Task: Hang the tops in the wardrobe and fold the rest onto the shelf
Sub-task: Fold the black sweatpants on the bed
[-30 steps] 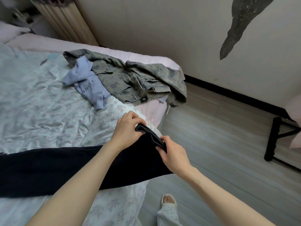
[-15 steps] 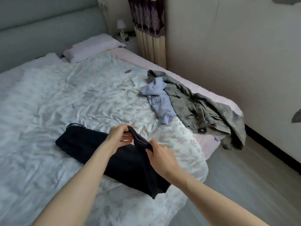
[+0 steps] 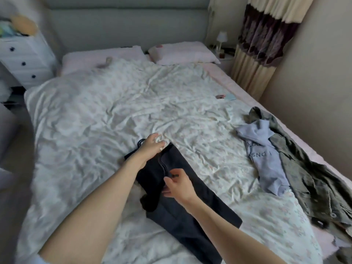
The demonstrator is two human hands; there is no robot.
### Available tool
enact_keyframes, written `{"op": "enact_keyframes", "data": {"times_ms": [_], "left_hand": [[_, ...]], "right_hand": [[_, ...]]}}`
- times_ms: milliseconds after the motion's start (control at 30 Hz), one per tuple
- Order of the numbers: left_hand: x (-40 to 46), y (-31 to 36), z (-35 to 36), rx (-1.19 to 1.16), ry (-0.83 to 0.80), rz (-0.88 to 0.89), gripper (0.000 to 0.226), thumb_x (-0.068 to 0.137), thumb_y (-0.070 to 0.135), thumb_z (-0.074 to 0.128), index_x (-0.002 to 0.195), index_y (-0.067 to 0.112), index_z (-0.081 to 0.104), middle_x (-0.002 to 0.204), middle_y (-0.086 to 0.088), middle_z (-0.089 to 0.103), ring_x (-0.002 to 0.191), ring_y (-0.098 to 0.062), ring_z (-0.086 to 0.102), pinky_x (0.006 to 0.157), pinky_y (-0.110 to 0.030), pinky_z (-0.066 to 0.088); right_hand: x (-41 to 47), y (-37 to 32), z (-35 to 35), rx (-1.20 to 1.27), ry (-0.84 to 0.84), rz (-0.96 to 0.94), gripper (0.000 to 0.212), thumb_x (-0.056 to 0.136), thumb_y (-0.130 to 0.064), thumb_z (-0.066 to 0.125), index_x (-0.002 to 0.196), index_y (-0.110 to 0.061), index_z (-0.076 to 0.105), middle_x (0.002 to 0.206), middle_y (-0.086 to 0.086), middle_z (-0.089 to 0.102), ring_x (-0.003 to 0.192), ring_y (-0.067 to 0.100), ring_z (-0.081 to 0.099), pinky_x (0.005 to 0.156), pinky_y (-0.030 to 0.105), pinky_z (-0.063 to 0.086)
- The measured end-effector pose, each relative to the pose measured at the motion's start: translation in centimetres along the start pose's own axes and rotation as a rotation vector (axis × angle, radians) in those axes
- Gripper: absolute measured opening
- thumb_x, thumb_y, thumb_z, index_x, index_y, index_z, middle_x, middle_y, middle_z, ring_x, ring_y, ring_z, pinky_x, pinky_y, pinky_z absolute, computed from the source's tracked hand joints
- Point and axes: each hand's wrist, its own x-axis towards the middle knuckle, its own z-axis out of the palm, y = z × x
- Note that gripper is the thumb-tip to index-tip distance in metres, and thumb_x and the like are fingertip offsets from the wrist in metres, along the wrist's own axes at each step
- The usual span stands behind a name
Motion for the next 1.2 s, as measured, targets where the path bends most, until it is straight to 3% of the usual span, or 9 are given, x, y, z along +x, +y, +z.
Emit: {"op": "enact_keyframes", "data": {"times_ms": [67,200,367,467,633,833,933,1033,1200], "left_hand": [[1.2,-2.7,-2.3,-0.042,0.058,-0.040,0.050,0.097,0.031,0.049,0.143,0.021,0.033,0.140,-0.003,0.045,0.112,-0.016,0.050,0.082,-0.025,0.037],[1.7,-11.2,-5.6,-0.074,0.239,-0.172,0.043,0.098,0.026,0.047,0.137,0.009,0.041,0.137,-0.011,0.048,0.108,-0.016,0.048,0.086,-0.025,0.037],[0.2,-19.7,-3.3,-0.119,0.350,-0.364,0.020,0.093,0.022,0.056,0.111,0.012,0.052,0.102,-0.002,0.054,0.101,-0.024,0.050,0.081,-0.028,0.038],[0.1,-22.2,-0.6,-0.198,0.503,-0.465,0.027,0.088,0.016,0.062,0.079,0.017,0.037,0.077,0.004,0.042,0.081,-0.021,0.045,0.071,-0.025,0.035],[1.6,-23.3,1.5,-0.424,0.608,-0.561,0.020,0.081,0.010,0.070,0.094,-0.001,0.058,0.081,-0.009,0.059,0.068,-0.018,0.055,0.053,-0.023,0.039],[2.0,-23.5,1.7,-0.568,0.565,-0.491,0.036,0.081,0.007,0.072,0.114,0.009,0.059,0.107,-0.004,0.065,0.098,-0.017,0.062,0.085,-0.029,0.049],[1.3,-22.8,2.4,-0.551,0.530,-0.376,0.017,0.087,0.010,0.066,0.097,0.024,0.063,0.095,0.005,0.068,0.091,-0.008,0.064,0.077,-0.021,0.048],[1.4,-21.7,1.9,-0.466,0.587,-0.262,0.015,0.087,0.012,0.065,0.085,0.027,0.061,0.083,0.010,0.067,0.076,0.001,0.063,0.067,-0.013,0.047],[4.1,-18.5,-1.9,-0.427,0.706,-0.143,0.015,0.088,0.013,0.065,0.081,0.025,0.058,0.081,0.006,0.064,0.073,-0.003,0.060,0.069,-0.020,0.048]], "right_hand": [[3.0,1.4,1.3,-0.134,-0.048,0.036,0.034,0.093,-0.022,0.048,0.126,-0.014,0.044,0.103,0.003,0.062,0.095,0.018,0.062,0.078,0.028,0.054],[7.6,5.1,1.7,-0.365,-0.036,0.083,0.036,0.093,-0.017,0.037,0.127,-0.019,0.048,0.094,-0.010,0.060,0.078,0.005,0.059,0.048,0.007,0.040],[12.5,7.6,0.4,-0.579,0.039,0.081,0.038,0.094,-0.016,0.034,0.129,-0.020,0.050,0.088,-0.015,0.056,0.071,-0.001,0.052,0.058,0.018,0.043],[16.1,8.1,0.8,-0.653,0.021,0.007,0.040,0.095,-0.017,0.039,0.134,-0.019,0.046,0.125,-0.002,0.058,0.103,0.015,0.057,0.083,0.026,0.045],[21.6,8.4,2.0,-0.708,-0.051,-0.024,0.047,0.096,-0.025,0.047,0.140,-0.013,0.038,0.140,0.006,0.045,0.125,0.023,0.045,0.092,0.030,0.039],[24.1,9.0,1.8,-0.503,-0.098,0.190,0.042,0.091,-0.032,0.056,0.128,-0.013,0.050,0.114,0.005,0.060,0.091,0.018,0.056,0.075,0.031,0.045],[24.1,8.4,1.3,-0.444,-0.143,0.232,0.025,0.090,-0.027,0.059,0.107,-0.008,0.061,0.094,0.009,0.066,0.084,0.024,0.063,0.077,0.035,0.053],[23.5,7.7,0.8,-0.525,-0.106,-0.024,0.008,0.093,-0.017,0.054,0.086,-0.013,0.054,0.074,-0.003,0.057,0.068,0.012,0.055,0.055,0.009,0.040],[24.5,4.3,1.4,-0.387,0.009,-0.323,0.005,0.095,-0.014,0.050,0.094,-0.019,0.051,0.079,-0.017,0.054,0.072,-0.004,0.052,0.059,0.002,0.037]]}}
